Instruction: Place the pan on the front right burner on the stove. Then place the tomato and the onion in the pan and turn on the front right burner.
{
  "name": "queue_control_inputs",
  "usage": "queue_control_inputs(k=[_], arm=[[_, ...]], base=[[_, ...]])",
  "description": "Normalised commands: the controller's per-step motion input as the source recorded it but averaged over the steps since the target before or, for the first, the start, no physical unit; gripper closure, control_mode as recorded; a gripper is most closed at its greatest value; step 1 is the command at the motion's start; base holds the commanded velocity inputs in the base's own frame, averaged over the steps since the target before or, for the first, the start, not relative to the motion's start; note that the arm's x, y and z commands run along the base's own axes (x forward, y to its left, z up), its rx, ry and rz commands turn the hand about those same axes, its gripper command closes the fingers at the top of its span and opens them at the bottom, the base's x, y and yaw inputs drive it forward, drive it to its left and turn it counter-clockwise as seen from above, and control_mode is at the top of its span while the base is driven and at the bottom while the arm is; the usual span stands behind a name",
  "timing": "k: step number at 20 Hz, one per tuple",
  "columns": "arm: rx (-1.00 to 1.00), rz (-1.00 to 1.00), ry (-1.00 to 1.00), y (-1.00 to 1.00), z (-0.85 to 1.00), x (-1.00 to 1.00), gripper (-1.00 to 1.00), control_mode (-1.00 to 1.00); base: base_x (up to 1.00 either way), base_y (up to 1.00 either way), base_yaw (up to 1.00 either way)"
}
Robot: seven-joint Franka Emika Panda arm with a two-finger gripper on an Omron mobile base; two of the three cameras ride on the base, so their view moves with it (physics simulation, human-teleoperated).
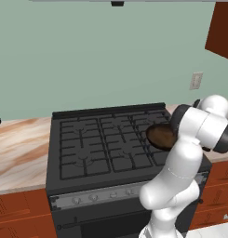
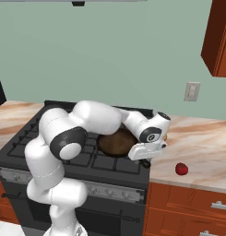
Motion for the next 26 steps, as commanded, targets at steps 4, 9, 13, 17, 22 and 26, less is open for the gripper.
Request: queue_control_inputs(k=[4, 9, 13, 17, 22, 26], arm=[[0.0, 0.0, 0.0, 0.0, 0.0, -0.12, -1.0, -1.0], [0.0, 0.0, 0.0, 0.0, 0.0, -0.18, -1.0, -1.0], [0.0, -0.02, 0.0, 0.0, 0.01, -0.01, -1.0, -1.0], [0.0, -0.06, 0.0, 0.0, 0.12, 0.0, -1.0, -1.0], [0.0, -0.06, 0.0, -0.01, 0.16, 0.0, -1.0, -1.0], [0.0, -0.07, 0.0, -0.12, 0.11, -0.02, -1.0, -1.0]], base=[[0.0, 0.0, 0.0], [0.0, 0.0, 0.0], [0.0, 0.0, 0.0], [0.0, 0.0, 0.0], [0.0, 0.0, 0.0], [0.0, 0.0, 0.0]])
